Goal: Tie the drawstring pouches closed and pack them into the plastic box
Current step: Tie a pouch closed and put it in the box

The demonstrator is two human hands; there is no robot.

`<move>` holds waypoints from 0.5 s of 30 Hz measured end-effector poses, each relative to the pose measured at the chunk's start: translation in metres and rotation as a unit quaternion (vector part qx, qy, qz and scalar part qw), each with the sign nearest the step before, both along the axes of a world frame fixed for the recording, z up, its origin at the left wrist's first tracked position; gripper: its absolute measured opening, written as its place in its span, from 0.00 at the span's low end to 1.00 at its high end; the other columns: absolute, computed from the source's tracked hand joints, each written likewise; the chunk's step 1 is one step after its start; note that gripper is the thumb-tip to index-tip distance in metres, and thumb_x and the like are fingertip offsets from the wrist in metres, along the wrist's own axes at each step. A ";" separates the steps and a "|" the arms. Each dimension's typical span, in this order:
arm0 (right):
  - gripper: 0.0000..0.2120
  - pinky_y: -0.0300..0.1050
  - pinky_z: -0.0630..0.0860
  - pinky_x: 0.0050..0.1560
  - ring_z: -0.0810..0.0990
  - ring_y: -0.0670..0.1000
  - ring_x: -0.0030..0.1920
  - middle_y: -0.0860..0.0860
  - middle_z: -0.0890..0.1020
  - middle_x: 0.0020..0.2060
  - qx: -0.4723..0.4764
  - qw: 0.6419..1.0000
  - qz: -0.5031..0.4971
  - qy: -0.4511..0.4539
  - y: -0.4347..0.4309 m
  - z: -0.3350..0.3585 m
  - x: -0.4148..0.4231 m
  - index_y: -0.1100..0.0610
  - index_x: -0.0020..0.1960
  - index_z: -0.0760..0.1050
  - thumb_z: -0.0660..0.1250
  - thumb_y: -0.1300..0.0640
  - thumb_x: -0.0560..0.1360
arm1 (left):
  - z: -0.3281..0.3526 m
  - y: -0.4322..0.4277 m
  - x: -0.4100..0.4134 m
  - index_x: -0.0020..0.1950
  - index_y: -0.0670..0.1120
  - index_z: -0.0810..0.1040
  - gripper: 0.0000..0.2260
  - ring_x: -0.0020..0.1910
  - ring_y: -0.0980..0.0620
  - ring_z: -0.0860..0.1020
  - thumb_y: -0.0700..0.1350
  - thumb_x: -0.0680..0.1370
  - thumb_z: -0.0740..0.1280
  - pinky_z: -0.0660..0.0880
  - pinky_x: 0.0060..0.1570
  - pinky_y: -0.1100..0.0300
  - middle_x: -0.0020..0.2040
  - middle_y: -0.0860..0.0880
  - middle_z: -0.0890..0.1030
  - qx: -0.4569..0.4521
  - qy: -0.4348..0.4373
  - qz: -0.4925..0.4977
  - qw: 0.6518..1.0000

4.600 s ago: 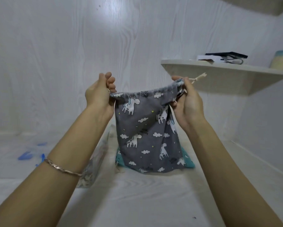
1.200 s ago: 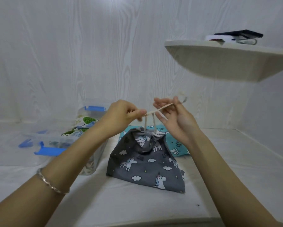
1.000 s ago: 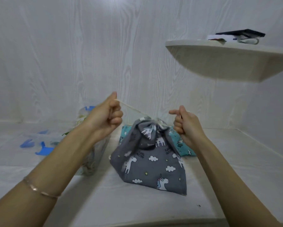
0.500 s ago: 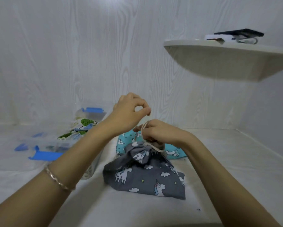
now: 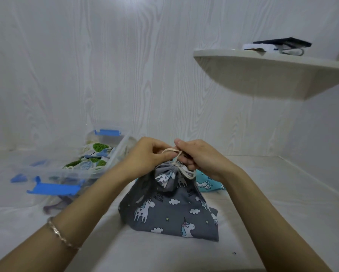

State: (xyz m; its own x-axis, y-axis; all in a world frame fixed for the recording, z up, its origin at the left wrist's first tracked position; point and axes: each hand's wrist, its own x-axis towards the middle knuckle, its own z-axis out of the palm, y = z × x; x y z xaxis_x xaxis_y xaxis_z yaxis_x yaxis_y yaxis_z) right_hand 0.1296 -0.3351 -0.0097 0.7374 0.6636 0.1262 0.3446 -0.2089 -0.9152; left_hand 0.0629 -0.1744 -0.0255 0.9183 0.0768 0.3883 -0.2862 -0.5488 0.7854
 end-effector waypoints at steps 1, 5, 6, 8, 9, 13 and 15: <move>0.22 0.36 0.63 0.29 0.64 0.46 0.26 0.48 0.71 0.26 0.003 1.000 -0.001 0.001 0.001 -0.002 0.001 0.66 0.44 0.77 0.59 0.48 0.81 | -0.001 0.003 0.000 0.53 0.47 0.85 0.08 0.45 0.53 0.84 0.44 0.74 0.73 0.80 0.51 0.54 0.43 0.50 0.86 0.012 -0.010 0.018 1.000; 0.18 0.37 0.62 0.28 0.65 0.44 0.25 0.48 0.73 0.25 0.064 0.998 -0.017 0.009 0.004 -0.006 0.003 0.61 0.51 0.82 0.59 0.50 0.82 | 0.000 0.005 -0.007 0.53 0.48 0.85 0.09 0.40 0.63 0.81 0.43 0.74 0.73 0.78 0.44 0.66 0.42 0.53 0.86 0.068 -0.052 0.096 0.992; 0.17 0.37 0.62 0.28 0.65 0.44 0.25 0.48 0.73 0.25 0.084 0.996 -0.028 0.013 0.005 -0.007 0.004 0.61 0.51 0.82 0.60 0.51 0.82 | 0.001 0.005 -0.009 0.52 0.48 0.85 0.08 0.39 0.63 0.81 0.44 0.75 0.72 0.78 0.43 0.64 0.42 0.53 0.86 0.075 -0.064 0.109 0.989; 0.16 0.36 0.64 0.29 0.66 0.45 0.26 0.47 0.71 0.25 0.120 0.991 -0.058 0.012 0.006 -0.008 0.006 0.60 0.48 0.82 0.61 0.51 0.81 | 0.003 0.007 -0.013 0.50 0.48 0.86 0.07 0.39 0.60 0.82 0.46 0.76 0.69 0.79 0.44 0.59 0.41 0.52 0.86 0.113 -0.092 0.139 0.979; 0.16 0.37 0.66 0.31 0.67 0.46 0.27 0.47 0.70 0.24 0.132 0.988 -0.075 0.005 0.004 -0.007 0.008 0.60 0.46 0.82 0.62 0.50 0.81 | 0.004 0.009 -0.016 0.49 0.47 0.86 0.07 0.39 0.58 0.82 0.46 0.77 0.69 0.78 0.45 0.58 0.40 0.52 0.85 0.125 -0.105 0.157 0.974; 0.15 0.34 0.71 0.38 0.72 0.45 0.32 0.48 0.71 0.27 0.156 0.983 -0.094 0.007 -0.007 -0.004 0.013 0.58 0.41 0.81 0.63 0.51 0.80 | 0.013 0.030 -0.028 0.46 0.48 0.85 0.09 0.36 0.56 0.79 0.49 0.79 0.66 0.73 0.38 0.59 0.38 0.54 0.83 0.188 -0.113 0.259 0.941; 0.14 0.34 0.72 0.39 0.72 0.43 0.30 0.47 0.72 0.26 0.157 0.984 -0.079 0.012 -0.008 -0.006 0.013 0.58 0.44 0.82 0.63 0.51 0.80 | 0.015 0.032 -0.029 0.47 0.47 0.83 0.09 0.37 0.52 0.78 0.48 0.80 0.64 0.71 0.36 0.58 0.40 0.51 0.83 0.289 -0.026 0.307 0.906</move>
